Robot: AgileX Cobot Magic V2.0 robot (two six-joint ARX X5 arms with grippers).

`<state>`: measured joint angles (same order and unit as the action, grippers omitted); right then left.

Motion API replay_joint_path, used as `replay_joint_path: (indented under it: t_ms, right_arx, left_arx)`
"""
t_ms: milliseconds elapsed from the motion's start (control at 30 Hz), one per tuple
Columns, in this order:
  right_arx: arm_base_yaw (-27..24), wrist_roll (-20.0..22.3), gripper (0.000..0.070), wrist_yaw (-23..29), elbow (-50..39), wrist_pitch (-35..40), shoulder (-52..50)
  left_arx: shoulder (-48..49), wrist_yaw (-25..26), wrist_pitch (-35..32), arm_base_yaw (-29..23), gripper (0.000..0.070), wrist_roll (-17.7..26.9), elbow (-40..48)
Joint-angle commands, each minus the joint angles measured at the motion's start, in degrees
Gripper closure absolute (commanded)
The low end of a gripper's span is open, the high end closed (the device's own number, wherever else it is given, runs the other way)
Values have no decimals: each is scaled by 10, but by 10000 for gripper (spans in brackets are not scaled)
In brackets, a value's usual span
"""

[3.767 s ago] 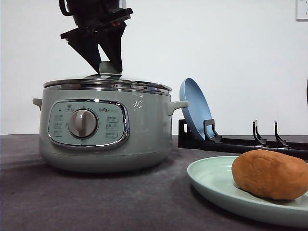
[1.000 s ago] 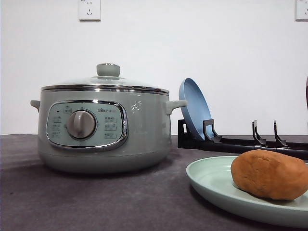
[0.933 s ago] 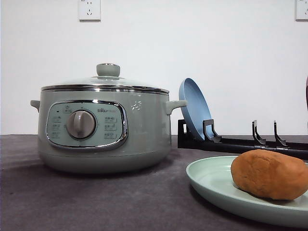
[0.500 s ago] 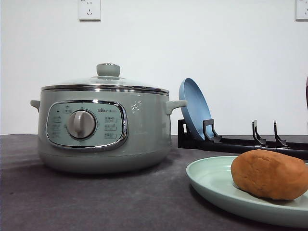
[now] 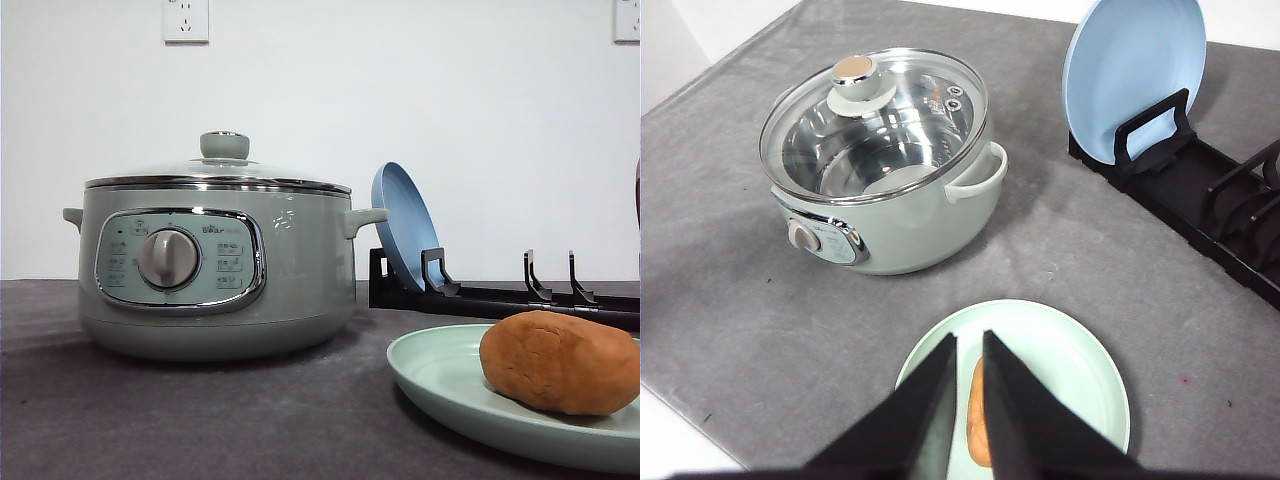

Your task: Transfer potato from steamer to green plate

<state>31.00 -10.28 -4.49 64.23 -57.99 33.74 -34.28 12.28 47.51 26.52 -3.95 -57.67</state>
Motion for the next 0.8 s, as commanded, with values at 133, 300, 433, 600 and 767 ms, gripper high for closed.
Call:
replay_joint_path:
  t_ms: [133, 300, 433, 600, 767]
  right_arx:
    - [3, 5, 664, 1, 6, 17, 2]
    - [3, 5, 664, 1, 6, 24, 2]
    - [3, 5, 664, 1, 6, 24, 2]
    - [3, 5, 664, 1, 6, 24, 2]
    - [3, 5, 664, 1, 6, 24, 2]
  left_arx:
    - [9, 2, -11, -47, 700, 4, 11]
    - [63, 2, -97, -131, 700, 4, 114]
    - [124, 2, -198, -182, 700, 4, 233]
    - [196, -5, -284, -207, 700, 7, 368]
    - [247, -60, -337, -210, 700, -2, 451]
